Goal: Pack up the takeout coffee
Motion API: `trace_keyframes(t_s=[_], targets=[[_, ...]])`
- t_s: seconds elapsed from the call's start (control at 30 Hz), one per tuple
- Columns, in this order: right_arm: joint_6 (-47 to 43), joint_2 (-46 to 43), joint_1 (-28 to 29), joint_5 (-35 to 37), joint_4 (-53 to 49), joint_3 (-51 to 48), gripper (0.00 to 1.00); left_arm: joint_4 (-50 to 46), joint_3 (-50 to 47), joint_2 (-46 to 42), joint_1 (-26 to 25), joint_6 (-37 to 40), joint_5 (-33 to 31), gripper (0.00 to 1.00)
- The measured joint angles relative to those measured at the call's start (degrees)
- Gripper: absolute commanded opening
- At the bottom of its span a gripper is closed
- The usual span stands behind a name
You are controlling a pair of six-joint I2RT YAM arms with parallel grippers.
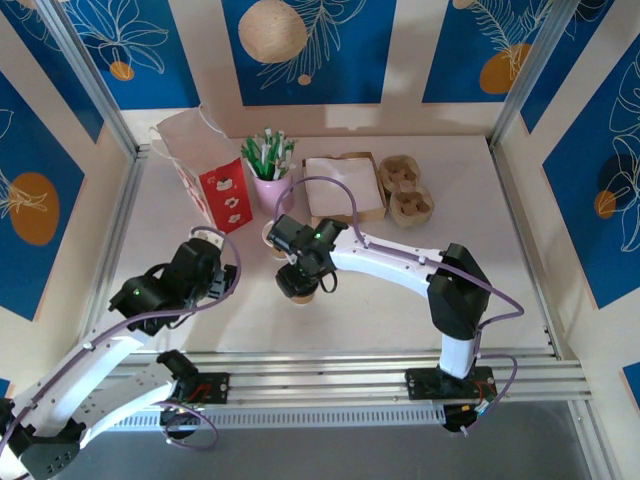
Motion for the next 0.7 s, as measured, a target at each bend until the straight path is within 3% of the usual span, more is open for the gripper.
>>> trace_keyframes(t_s=[0.7], targets=[[-1.73,0.26,-0.44,0.0,-5.11,3.13,0.81,0.02,0.0,0.96,0.22,0.0,1.4,0.76]])
